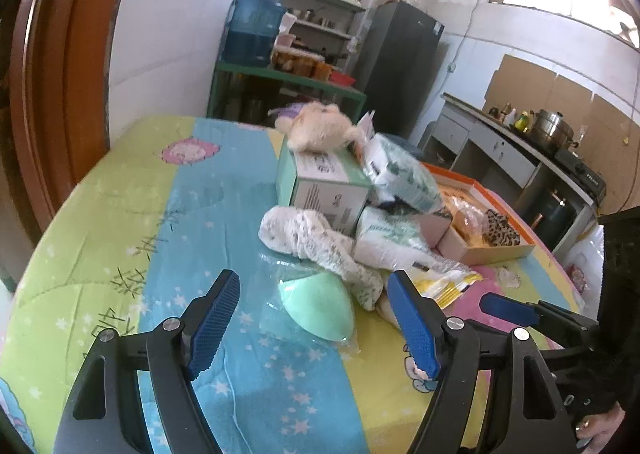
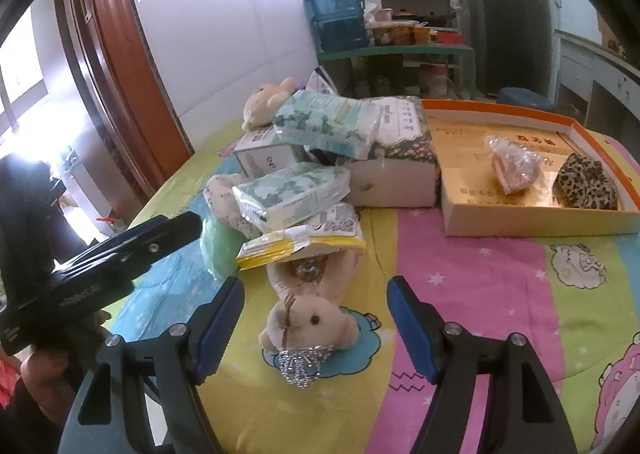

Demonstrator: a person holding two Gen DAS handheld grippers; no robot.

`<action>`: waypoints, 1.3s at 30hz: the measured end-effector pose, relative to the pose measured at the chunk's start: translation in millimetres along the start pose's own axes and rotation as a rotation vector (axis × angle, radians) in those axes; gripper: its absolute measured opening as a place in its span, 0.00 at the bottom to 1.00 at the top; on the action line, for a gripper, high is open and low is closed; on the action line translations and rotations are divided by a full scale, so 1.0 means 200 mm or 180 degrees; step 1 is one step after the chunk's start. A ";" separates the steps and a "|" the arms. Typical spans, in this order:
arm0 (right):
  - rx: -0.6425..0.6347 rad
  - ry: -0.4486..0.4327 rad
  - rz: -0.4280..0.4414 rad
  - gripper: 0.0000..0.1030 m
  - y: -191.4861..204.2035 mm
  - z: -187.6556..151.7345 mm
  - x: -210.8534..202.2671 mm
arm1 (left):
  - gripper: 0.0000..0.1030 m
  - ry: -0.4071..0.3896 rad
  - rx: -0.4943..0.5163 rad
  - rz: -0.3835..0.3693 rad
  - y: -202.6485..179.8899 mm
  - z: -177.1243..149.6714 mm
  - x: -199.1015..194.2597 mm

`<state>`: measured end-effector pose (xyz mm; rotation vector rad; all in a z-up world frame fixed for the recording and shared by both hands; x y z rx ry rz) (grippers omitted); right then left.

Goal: Organize soft objects
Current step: 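Move both tools back toward the pile of soft items, then grasp the green sponge with the left tool while the right tool grasps the tiara bunny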

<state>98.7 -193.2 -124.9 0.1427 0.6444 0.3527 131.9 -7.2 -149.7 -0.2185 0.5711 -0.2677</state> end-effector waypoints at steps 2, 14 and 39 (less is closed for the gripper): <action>0.0006 0.0032 0.0020 0.71 0.01 -0.02 0.02 | 0.76 0.0060 -0.0048 0.0007 0.02 -0.02 0.03; 0.0037 0.0155 0.0086 0.71 0.00 -0.07 0.07 | 0.76 0.0363 -0.0070 0.0085 0.05 -0.12 0.19; -0.0425 0.0316 -0.0300 0.47 0.09 -0.18 0.15 | 0.49 0.0351 -0.0162 -0.0083 0.06 -0.14 0.20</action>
Point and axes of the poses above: each gripper's, at about its wrist camera, not at the fingertips, and x roughly the way its jaws point, y to its left, z to its top, the point moved 9 cm from there along x, roughly the way its jaws point, and after that the axes turned 7 degrees about -y, right-handed, at the moved point
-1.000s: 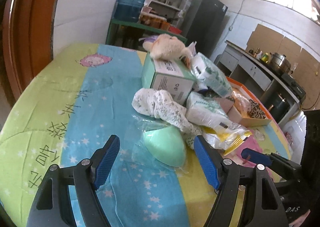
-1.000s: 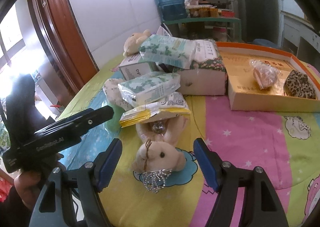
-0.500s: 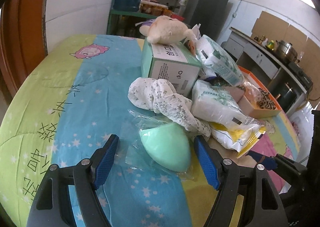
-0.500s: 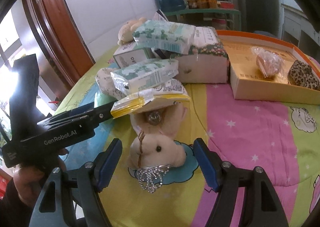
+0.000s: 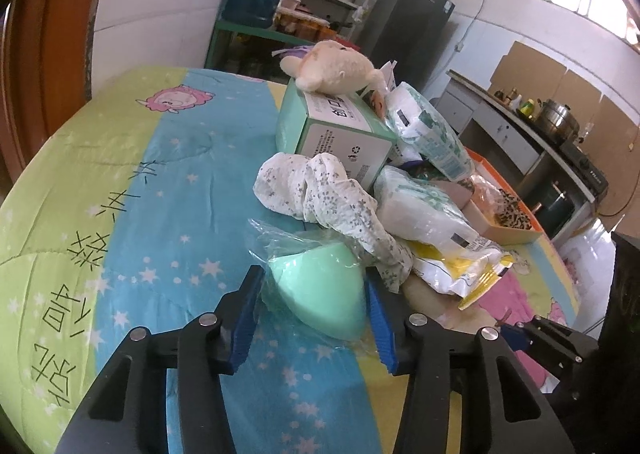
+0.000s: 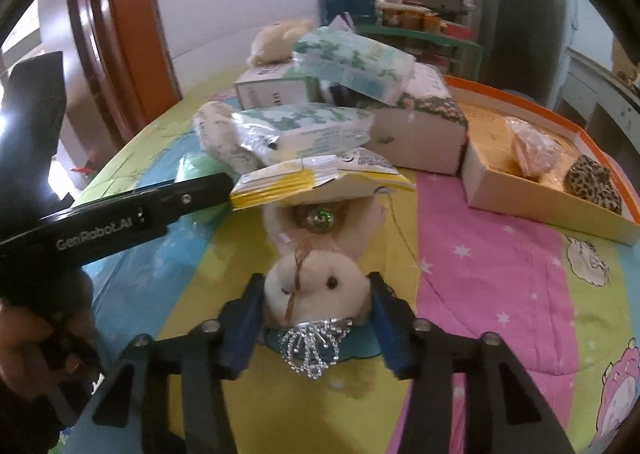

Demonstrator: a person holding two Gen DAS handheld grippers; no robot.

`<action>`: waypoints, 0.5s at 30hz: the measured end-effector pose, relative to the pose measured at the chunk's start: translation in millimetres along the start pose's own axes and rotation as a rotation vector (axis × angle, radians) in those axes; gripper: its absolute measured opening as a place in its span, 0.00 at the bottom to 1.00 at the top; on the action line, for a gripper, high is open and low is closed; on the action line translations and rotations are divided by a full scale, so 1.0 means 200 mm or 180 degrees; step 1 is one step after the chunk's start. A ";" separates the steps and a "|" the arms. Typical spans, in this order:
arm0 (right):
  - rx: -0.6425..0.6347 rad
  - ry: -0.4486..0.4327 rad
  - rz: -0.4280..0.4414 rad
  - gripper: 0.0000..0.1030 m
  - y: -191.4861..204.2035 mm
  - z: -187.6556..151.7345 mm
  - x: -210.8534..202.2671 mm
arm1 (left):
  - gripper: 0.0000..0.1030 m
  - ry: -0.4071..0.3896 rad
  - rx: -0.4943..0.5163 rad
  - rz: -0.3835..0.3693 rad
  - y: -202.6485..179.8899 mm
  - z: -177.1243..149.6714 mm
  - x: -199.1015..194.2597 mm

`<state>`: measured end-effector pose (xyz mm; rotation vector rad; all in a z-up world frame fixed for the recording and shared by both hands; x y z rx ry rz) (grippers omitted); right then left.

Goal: Organize soft objects
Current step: 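Grasp the green sponge with the left tool while the right tool grasps the tiara bunny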

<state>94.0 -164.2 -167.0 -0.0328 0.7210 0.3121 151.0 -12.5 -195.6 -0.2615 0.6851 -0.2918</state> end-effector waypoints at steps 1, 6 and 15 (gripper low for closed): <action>-0.0017 0.0004 0.0010 0.47 0.00 0.00 0.00 | 0.48 -0.0004 0.0002 0.0000 0.00 0.00 0.00; 0.0070 0.0007 0.0142 0.44 0.00 -0.01 -0.02 | 0.48 -0.0015 -0.0011 0.0013 0.01 -0.01 -0.02; 0.0172 -0.0062 0.0313 0.43 -0.04 -0.01 -0.13 | 0.47 -0.0143 0.0021 0.0055 0.00 0.01 -0.09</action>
Point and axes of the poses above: each gripper's, at about its wrist camera, not at the fingertips, and x roughly the way its jaws point, y to its left, z to its top, the point moved 9 cm from there along x, roughly the way its jaws point, and after that the axes turned 7 degrees about -y, right-handed, at the moved point
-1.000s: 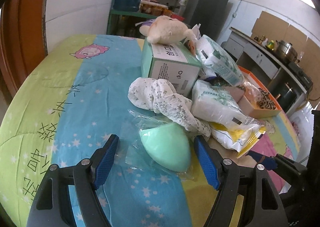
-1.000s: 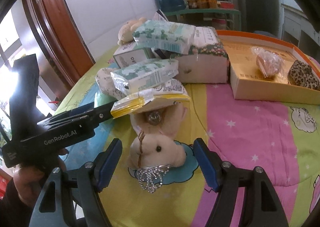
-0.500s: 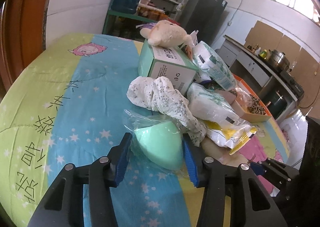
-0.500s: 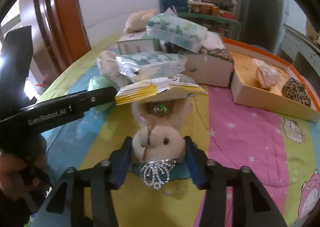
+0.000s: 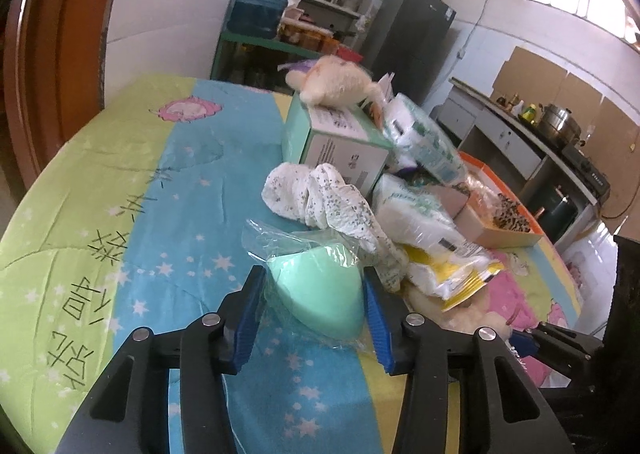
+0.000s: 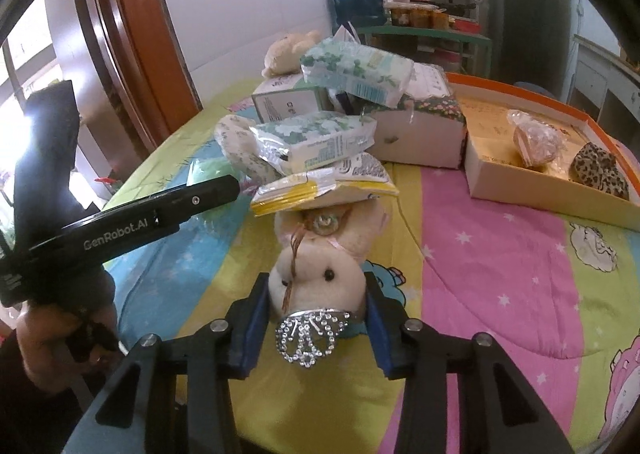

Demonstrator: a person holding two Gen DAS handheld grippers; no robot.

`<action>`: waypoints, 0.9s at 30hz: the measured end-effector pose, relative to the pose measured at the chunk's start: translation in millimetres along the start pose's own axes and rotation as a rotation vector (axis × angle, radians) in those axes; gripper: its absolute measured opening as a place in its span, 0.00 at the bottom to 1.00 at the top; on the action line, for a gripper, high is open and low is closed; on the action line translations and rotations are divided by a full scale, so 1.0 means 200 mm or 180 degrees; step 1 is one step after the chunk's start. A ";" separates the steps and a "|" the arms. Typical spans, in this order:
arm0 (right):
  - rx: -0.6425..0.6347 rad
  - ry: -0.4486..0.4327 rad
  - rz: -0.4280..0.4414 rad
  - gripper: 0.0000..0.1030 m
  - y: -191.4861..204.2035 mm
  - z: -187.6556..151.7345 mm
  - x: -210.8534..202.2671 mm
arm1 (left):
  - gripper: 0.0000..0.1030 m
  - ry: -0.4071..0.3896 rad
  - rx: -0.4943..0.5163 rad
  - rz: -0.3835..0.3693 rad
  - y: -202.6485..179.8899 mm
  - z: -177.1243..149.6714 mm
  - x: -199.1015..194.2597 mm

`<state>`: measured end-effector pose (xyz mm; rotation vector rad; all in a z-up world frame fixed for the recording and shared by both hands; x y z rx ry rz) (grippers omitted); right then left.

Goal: Organize soft objects
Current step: 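Grasp the green sponge with the left tool while the right tool grasps the tiara bunny, then carry the green sponge and plush bunny over the box with both tools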

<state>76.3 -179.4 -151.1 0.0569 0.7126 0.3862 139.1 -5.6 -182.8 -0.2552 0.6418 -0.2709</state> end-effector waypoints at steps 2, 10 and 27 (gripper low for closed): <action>-0.0002 -0.0047 0.0027 0.43 0.00 0.00 -0.05 | 0.47 -0.0065 0.0025 -0.0006 -0.01 0.02 -0.03; 0.0048 -0.0144 0.0019 0.42 -0.04 0.02 -0.16 | 0.47 -0.0234 0.0089 -0.0081 -0.08 0.10 -0.14; 0.0201 -0.0385 -0.0124 0.40 -0.13 0.02 -0.39 | 0.47 -0.0450 0.0233 -0.0219 -0.22 0.18 -0.30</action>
Point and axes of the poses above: each gripper's, at about its wrist camera, not at the fingertips, and x roughly the way its jaws point, y to its left, z to its top, the point moved 9 cm from there along x, roughly the way its jaws point, and after that the axes turned 7 degrees about -y, right-handed, at the moved point
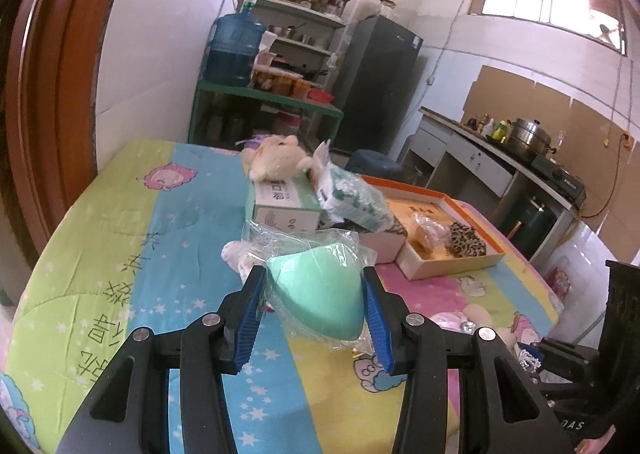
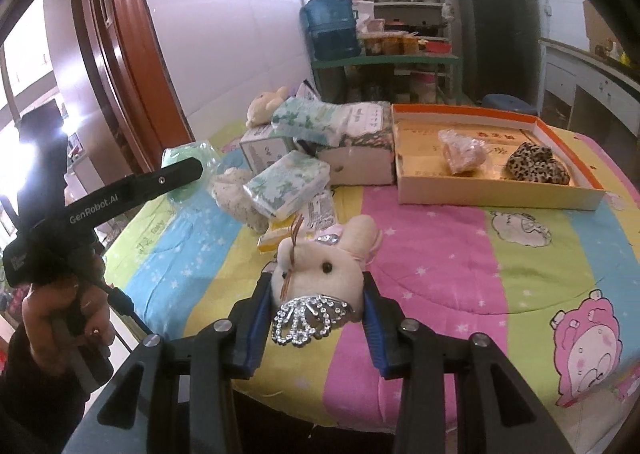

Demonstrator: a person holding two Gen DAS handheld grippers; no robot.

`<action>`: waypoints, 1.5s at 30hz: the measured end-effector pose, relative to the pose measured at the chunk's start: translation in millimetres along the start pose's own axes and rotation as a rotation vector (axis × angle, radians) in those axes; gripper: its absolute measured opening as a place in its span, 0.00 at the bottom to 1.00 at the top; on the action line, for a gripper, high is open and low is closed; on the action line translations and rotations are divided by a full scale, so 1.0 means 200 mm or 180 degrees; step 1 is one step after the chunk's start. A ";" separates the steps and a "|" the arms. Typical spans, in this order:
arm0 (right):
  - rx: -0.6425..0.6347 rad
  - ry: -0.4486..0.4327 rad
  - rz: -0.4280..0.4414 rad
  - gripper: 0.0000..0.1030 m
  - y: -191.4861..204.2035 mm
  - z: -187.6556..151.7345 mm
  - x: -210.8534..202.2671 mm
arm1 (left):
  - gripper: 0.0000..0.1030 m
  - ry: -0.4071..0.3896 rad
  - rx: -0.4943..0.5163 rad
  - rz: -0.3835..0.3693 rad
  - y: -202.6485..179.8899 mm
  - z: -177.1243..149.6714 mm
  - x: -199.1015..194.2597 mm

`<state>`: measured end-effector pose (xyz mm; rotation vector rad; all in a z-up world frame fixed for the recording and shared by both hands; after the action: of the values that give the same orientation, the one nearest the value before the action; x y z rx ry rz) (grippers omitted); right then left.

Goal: Organize soft objects
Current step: 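Carry the green sponge and plush bunny over the box with both tools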

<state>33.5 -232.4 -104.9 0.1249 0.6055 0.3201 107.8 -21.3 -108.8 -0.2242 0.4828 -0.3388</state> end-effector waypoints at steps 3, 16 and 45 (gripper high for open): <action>-0.0016 -0.0109 -0.0036 0.40 -0.01 0.04 -0.05 | 0.47 -0.0028 0.0047 -0.0029 -0.04 0.02 -0.01; 0.0037 -0.0519 -0.0170 0.40 -0.16 0.22 -0.20 | 0.47 -0.0093 0.0306 -0.0241 -0.28 0.14 0.00; 0.0286 -0.0935 -0.0537 0.41 -0.87 0.60 -0.22 | 0.47 0.0048 0.0658 -0.0501 -0.93 0.38 0.62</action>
<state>113.5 -413.4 -19.4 0.2019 0.3363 0.1077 199.7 -228.8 -40.2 -0.0585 0.4426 -0.5411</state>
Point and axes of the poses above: each gripper's, at about its wrist camera, not at the fingertips, and x roughly the way its jaws point, y to its left, z to its top, the point moved 9 cm from there along x, roughly the way its jaws point, and after that the axes turned 7 degrees about -y, right-handed, at the moved point
